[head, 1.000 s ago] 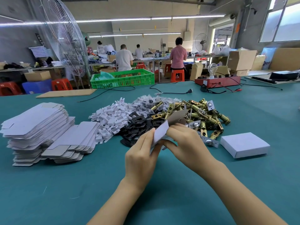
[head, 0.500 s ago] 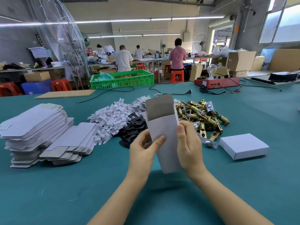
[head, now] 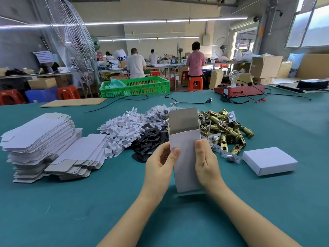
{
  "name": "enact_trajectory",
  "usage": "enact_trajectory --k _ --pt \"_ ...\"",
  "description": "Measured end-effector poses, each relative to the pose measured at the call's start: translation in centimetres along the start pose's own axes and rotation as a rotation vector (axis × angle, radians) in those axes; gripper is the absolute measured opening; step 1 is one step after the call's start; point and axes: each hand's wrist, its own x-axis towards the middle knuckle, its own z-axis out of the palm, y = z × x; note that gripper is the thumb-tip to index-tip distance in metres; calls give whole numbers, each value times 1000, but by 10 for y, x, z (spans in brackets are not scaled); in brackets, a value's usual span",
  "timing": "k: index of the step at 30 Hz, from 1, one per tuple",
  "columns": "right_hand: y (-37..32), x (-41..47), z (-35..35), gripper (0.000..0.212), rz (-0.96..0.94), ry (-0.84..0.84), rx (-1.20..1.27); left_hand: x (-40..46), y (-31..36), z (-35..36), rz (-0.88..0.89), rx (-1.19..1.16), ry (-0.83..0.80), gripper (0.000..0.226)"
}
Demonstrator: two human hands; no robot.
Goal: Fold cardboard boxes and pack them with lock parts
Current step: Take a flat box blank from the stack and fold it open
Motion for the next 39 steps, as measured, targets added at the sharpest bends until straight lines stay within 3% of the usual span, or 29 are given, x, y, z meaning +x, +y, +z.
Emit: enact_trajectory --k 4,6,11,18,27,32,39 --pt "-8 1 6 55 14 121 103 -2 -3 -1 171 231 -65 15" --pt "-11 1 5 47 -26 173 123 -3 -2 3 206 262 -73 20" --pt "-7 1 2 26 -85 174 75 -3 -3 2 256 206 -101 72" --pt "-6 1 5 7 -131 192 90 0 -4 0 229 210 -134 65" --pt "-15 1 8 17 -88 228 117 4 -4 -4 174 241 -123 59" --pt "-27 6 1 64 241 65 378 3 0 -3 190 241 -99 52" --pt "-35 10 -5 55 316 -50 461 5 3 -7 128 189 -110 57"
